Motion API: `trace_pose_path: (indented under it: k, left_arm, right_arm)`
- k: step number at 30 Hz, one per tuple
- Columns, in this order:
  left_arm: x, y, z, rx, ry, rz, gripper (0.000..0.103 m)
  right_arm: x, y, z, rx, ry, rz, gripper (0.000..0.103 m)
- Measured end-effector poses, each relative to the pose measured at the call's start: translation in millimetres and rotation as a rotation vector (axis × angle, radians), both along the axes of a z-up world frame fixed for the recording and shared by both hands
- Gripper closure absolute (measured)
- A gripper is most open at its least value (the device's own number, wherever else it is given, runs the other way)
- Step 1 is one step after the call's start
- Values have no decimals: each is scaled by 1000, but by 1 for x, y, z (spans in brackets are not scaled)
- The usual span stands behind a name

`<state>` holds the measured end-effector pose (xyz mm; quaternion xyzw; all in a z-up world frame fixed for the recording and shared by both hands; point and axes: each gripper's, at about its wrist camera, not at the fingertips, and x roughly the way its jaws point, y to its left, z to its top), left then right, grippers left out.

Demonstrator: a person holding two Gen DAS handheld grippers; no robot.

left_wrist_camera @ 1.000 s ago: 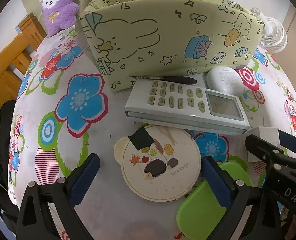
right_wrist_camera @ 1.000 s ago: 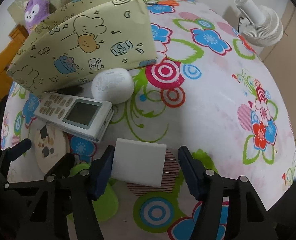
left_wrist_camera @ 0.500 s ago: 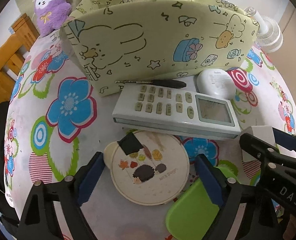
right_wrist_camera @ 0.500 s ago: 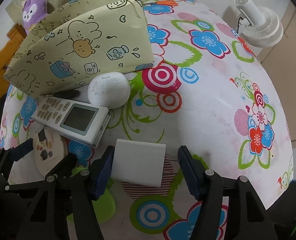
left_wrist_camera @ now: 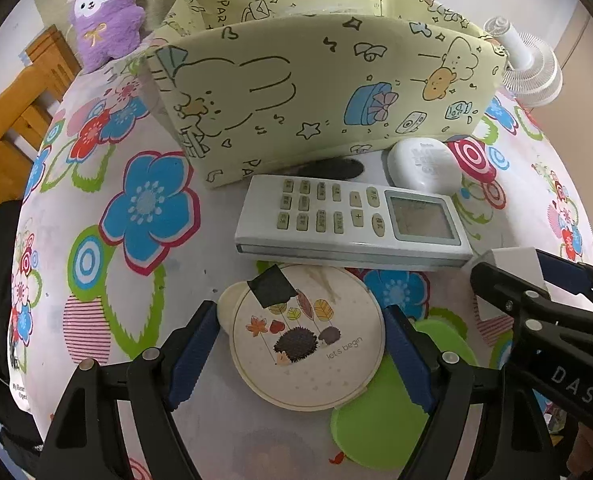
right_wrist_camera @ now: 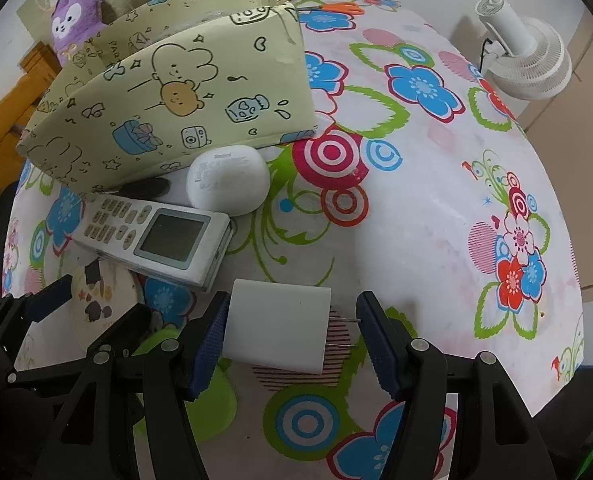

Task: Organize rigid objects
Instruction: 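Close the right tool on the white block while the left tool closes on the coaster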

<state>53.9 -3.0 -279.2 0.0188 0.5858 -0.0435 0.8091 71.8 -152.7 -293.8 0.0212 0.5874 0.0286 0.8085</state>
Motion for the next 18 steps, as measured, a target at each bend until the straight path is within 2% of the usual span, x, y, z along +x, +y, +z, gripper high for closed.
trace_pose_path:
  k: [18]
  left_arm:
    - [-37, 16, 16, 7, -38, 30, 20]
  right_arm:
    - [-27, 24, 14, 28, -20, 35, 37]
